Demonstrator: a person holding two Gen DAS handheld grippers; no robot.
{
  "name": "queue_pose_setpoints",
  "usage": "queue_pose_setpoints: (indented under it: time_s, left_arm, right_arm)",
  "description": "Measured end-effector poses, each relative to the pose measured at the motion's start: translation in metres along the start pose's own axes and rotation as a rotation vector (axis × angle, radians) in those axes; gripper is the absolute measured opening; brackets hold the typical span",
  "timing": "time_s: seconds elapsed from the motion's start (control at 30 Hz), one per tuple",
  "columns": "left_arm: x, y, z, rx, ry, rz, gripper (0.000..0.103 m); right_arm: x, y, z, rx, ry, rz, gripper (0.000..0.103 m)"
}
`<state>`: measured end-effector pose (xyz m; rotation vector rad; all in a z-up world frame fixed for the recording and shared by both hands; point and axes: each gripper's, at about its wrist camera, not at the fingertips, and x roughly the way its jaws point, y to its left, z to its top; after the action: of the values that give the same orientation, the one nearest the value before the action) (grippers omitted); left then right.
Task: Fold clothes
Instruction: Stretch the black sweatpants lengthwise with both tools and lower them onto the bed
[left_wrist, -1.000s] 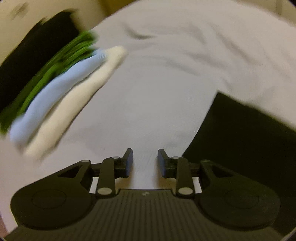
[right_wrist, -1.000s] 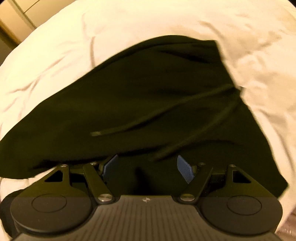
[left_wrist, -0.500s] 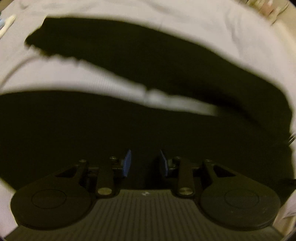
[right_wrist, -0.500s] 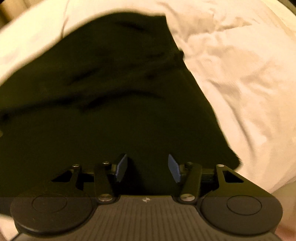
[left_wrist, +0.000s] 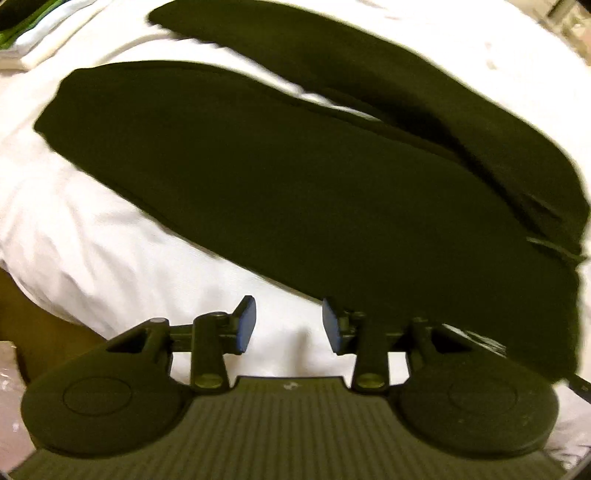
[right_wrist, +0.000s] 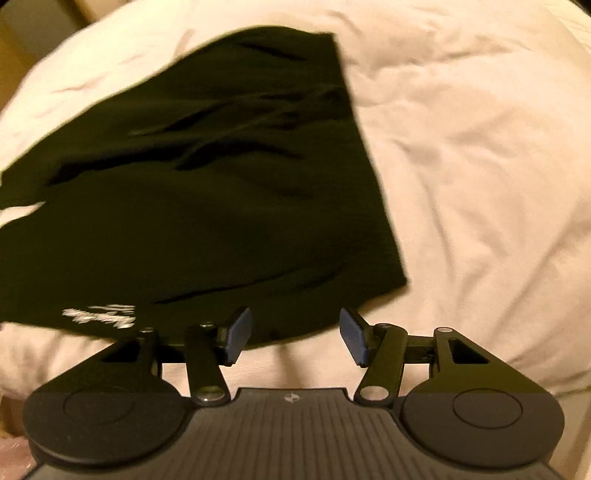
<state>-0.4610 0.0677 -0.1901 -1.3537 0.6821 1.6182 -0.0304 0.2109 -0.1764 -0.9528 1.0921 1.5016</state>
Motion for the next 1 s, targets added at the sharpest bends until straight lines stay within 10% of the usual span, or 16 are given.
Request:
queue_pose_setpoints:
  time_s: [0.3,0.7,1.0]
  left_arm:
    - [-0.024,-0.069,0.017,0.136,-0.089,-0.141,0.034]
    - [0.057,-0.154,0.089,0.235,-0.019,-0.243,0.033]
    - [0.099,-0.217,0.086,0.109,-0.048,-0.213,0.033]
  right_arm:
    - [-0.03,-0.012,0.044,-0.071,-0.124,0.107,0.053]
    - [0.001,-0.041,0.151,-0.051,-0.169,0.116,0.04]
    - [0.035,-0.079,0.218,-0.129,-0.096,0.207,0.039]
